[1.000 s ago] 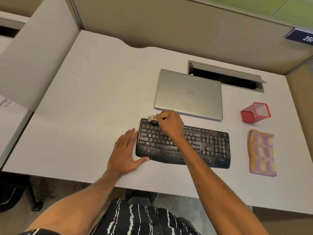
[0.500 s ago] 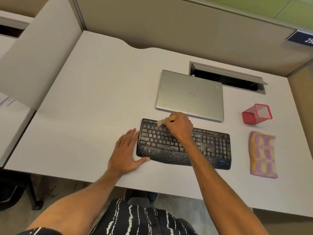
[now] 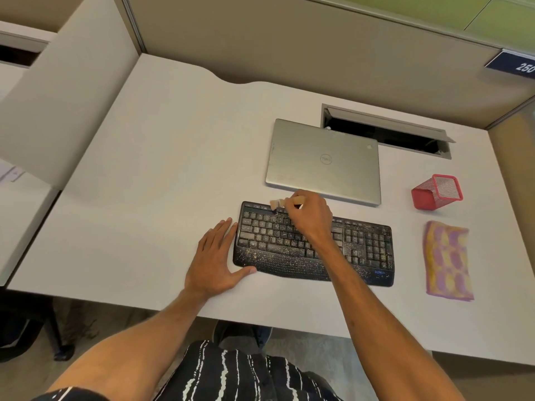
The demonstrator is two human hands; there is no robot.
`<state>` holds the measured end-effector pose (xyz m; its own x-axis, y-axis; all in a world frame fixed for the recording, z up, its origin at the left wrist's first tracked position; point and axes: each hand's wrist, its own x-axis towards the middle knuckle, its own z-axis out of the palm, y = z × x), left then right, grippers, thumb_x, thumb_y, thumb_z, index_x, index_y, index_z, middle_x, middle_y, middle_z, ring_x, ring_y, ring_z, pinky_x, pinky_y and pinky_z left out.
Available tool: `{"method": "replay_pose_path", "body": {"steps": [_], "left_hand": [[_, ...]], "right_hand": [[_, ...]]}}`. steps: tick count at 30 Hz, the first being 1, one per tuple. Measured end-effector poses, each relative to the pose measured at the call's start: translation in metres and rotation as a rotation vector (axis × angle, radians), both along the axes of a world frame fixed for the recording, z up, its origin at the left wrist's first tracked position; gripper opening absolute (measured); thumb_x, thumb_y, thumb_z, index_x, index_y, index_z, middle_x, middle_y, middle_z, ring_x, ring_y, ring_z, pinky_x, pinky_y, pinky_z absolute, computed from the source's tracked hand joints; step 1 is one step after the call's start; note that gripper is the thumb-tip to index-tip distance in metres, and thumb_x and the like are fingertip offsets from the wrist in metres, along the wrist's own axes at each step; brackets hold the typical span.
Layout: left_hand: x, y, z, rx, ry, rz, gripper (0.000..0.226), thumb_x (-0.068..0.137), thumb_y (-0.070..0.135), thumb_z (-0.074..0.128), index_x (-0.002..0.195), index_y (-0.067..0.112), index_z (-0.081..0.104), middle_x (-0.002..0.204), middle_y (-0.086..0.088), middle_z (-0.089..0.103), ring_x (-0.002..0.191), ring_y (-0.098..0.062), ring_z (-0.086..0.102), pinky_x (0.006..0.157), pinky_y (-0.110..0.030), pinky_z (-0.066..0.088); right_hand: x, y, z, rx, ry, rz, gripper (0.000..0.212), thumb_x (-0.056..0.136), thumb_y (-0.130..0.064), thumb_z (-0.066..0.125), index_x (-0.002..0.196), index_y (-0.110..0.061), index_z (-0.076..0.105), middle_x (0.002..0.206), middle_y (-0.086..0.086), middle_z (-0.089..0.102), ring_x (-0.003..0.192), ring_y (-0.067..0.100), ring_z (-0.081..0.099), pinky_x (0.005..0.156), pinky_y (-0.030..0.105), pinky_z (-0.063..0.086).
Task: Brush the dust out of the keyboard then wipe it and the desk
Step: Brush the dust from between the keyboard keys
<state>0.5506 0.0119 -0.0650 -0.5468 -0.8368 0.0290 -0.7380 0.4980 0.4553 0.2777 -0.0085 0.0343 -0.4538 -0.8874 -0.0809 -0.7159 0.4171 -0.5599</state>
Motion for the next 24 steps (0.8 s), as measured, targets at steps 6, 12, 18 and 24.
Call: {"method": "replay_pose_path", "body": {"steps": [6, 12, 18, 24], "left_hand": [[0.0002, 0.0004, -0.0004, 0.001, -0.003, 0.003, 0.121, 0.087, 0.093, 0.059, 0.176, 0.020, 0.019, 0.184, 0.001, 0.014, 0.170, -0.018, 0.009, 0.137, -0.050, 0.018], [-0.0005, 0.0000, -0.0008, 0.010, -0.014, 0.000, 0.122, 0.087, 0.094, 0.058, 0.176, 0.021, 0.017, 0.184, 0.001, 0.012, 0.170, -0.017, 0.008, 0.137, -0.051, 0.018], [-0.0004, 0.0001, -0.0008, 0.007, -0.016, -0.001, 0.122, 0.087, 0.094, 0.058, 0.176, 0.021, 0.017, 0.184, 0.001, 0.012, 0.170, -0.017, 0.007, 0.137, -0.050, 0.018], [-0.0002, 0.0001, -0.0009, 0.005, -0.022, -0.002, 0.122, 0.087, 0.094, 0.057, 0.176, 0.020, 0.017, 0.184, 0.002, 0.012, 0.170, -0.017, 0.007, 0.137, -0.050, 0.018]], "right_hand": [[0.0013, -0.0018, -0.0049, -0.016, 0.039, -0.104, 0.020, 0.098, -0.045, 0.063, 0.090, -0.029, 0.073, 0.066, -0.017, 0.065, 0.057, 0.005, 0.059, 0.054, 0.027, 0.053], [0.0042, -0.0038, -0.0020, 0.077, 0.000, -0.069, 0.020, 0.090, -0.040, 0.068, 0.078, -0.024, 0.072, 0.062, -0.011, 0.067, 0.057, 0.007, 0.062, 0.054, 0.023, 0.048], [0.0046, -0.0051, -0.0036, 0.047, -0.014, -0.091, 0.024, 0.094, -0.040, 0.066, 0.077, -0.024, 0.071, 0.058, -0.011, 0.063, 0.050, 0.007, 0.056, 0.050, 0.023, 0.043], [0.0059, -0.0082, 0.0009, 0.036, -0.025, -0.050, 0.022, 0.095, -0.039, 0.066, 0.079, -0.025, 0.072, 0.061, -0.008, 0.066, 0.050, 0.007, 0.055, 0.050, 0.021, 0.041]]}}
